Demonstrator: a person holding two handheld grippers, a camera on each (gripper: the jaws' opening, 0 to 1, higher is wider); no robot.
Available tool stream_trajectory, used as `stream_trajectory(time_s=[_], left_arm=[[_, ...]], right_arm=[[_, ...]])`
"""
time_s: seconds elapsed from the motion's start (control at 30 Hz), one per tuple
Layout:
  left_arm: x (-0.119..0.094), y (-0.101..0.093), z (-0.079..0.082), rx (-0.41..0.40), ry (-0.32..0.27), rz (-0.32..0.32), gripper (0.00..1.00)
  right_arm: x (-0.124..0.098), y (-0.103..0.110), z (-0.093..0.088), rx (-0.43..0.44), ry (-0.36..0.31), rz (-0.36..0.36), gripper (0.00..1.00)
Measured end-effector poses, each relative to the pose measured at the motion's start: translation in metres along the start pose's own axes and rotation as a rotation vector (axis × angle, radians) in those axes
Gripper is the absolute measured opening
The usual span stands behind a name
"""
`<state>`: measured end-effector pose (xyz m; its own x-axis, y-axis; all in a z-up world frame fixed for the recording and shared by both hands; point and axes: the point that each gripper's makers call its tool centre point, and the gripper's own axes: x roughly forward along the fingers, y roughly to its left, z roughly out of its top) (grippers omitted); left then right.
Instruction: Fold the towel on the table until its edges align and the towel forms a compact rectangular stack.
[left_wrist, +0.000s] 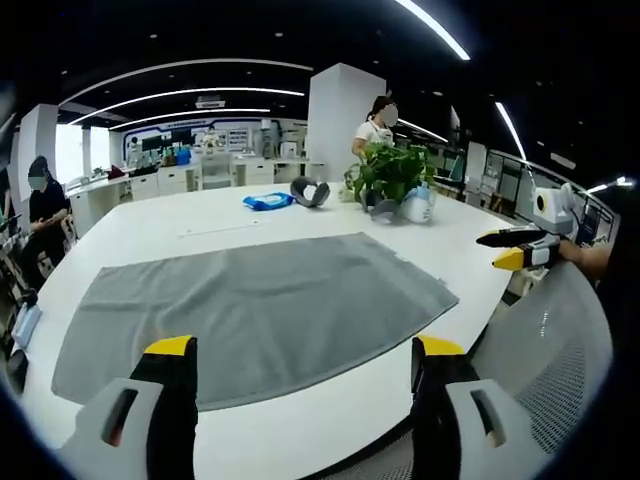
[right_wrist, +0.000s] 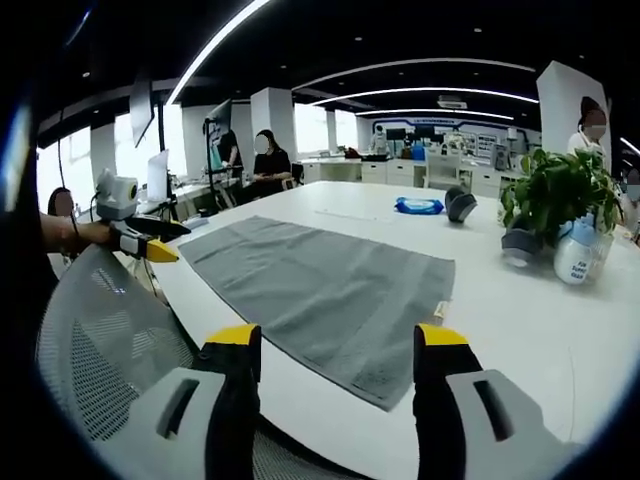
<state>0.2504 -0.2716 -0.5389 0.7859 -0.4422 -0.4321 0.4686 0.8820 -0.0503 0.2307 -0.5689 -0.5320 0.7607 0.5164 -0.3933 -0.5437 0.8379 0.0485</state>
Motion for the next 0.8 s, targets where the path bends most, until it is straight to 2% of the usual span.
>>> stream_trajectory(time_s=[0.43, 0.53, 0.57, 0.6, 0.63, 0.7, 0.73, 0.8], left_arm=[[-0.001, 0.001, 0.002, -0.017, -0.011, 0.003, 0.91], [-0.001, -0.001, 0.003, -0.005, -0.01, 0.002, 0.91], [-0.001, -0.001, 0.006, -0.008, -0.024, 0.001, 0.94], [-0.002, -0.001, 0.016, -0.051, -0.083, 0.005, 0.97], [-0.002, -0.002, 0.022, -0.055, -0.116, -0.005, 0.99], [-0.004, -0.003, 0.025, -0.051, -0.113, -0.015, 0.99], [-0.003, -0.004, 0.027, -0.047, -0.107, -0.017, 0.99], [-0.001, -0.01, 0.031, 0.028, -0.083, -0.035, 0.97]], right_arm=[[0.002, 0.006, -0.004, 0.006, 0.024, 0.031, 0.55], [0.002, 0.011, -0.005, -0.004, 0.036, 0.054, 0.48], [0.002, 0.012, -0.005, -0.015, 0.04, 0.059, 0.46], [0.002, 0.012, -0.005, -0.031, 0.044, 0.056, 0.47], [0.001, 0.006, -0.004, -0.083, 0.055, 0.017, 0.51], [-0.002, -0.006, 0.006, -0.177, 0.023, -0.067, 0.63], [-0.002, -0.008, 0.01, -0.202, 0.013, -0.081, 0.65], [-0.001, -0.001, 0.01, -0.244, 0.035, -0.057, 0.62]])
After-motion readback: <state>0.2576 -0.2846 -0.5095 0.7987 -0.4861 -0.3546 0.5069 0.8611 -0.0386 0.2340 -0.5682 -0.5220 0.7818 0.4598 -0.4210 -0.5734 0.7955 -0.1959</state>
